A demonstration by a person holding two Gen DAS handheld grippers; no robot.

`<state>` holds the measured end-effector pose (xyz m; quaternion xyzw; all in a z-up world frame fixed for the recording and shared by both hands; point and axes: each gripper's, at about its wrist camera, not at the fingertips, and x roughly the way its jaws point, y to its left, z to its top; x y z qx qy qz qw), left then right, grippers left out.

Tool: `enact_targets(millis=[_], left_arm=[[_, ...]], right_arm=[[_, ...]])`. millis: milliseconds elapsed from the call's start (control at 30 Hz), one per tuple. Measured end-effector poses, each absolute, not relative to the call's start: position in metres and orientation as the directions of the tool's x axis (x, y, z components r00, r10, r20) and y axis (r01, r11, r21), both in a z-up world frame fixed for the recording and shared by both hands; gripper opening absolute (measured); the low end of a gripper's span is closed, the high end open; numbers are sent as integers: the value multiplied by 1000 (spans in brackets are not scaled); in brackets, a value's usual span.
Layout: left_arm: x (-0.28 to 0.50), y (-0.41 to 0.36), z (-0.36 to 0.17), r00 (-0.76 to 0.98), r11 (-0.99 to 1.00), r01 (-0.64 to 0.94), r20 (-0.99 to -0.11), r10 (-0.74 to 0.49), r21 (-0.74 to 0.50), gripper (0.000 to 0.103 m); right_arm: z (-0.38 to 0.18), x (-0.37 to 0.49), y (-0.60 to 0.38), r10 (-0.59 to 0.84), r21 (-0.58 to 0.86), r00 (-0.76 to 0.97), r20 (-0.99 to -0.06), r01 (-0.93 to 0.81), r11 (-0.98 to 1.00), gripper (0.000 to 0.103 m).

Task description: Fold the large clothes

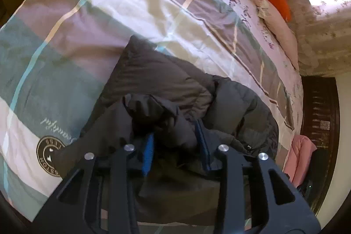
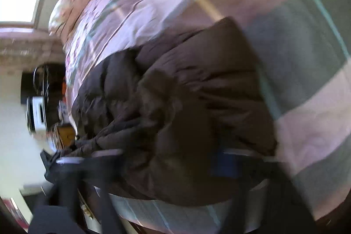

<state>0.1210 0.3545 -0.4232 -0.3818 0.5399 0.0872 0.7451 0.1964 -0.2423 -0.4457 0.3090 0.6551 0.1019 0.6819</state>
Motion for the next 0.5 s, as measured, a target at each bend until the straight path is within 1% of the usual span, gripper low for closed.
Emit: enact_targets(millis=[33, 67, 100, 200, 233, 300, 400, 433, 467, 500], left_arm=[[120, 354, -422, 400, 694, -545, -873, -278, -471, 37], [119, 354, -416, 403, 699, -549, -878, -259, -458, 36], [118, 355, -409, 412, 706, -547, -879, -240, -450, 36], [120, 362, -378, 484, 703, -527, -849, -214, -478, 33], [124, 367, -369, 506, 701, -521, -838, -205, -487, 32], [140, 374, -357, 534, 707, -504, -823, -196, -495, 29], [179, 374, -341, 562, 755, -474, -815, -138, -454, 27], [193, 374, -336, 567, 779, -473, -819, -89, -412, 21], [207, 377, -333, 564, 795, -490, -825, -24, -358, 21], [216, 382, -335, 558, 795, -509, -830, 13, -330, 21]], right_arm=[[-445, 198, -240, 574, 584, 124, -809, 275, 764, 17], [-438, 201, -242, 590, 605, 145, -795, 272, 748, 13], [-428, 202, -246, 588, 611, 168, -791, 268, 745, 11], [-397, 223, -266, 575, 640, 286, -766, 260, 723, 9], [-383, 228, -270, 563, 639, 319, -763, 242, 730, 9], [-372, 257, -267, 534, 629, 372, -759, 206, 750, 8], [-360, 304, -261, 488, 621, 468, -737, 184, 762, 8], [-359, 316, -260, 462, 604, 488, -741, 183, 776, 8], [-363, 330, -258, 427, 575, 500, -753, 185, 797, 8], [-369, 339, -257, 403, 553, 500, -766, 195, 810, 8]])
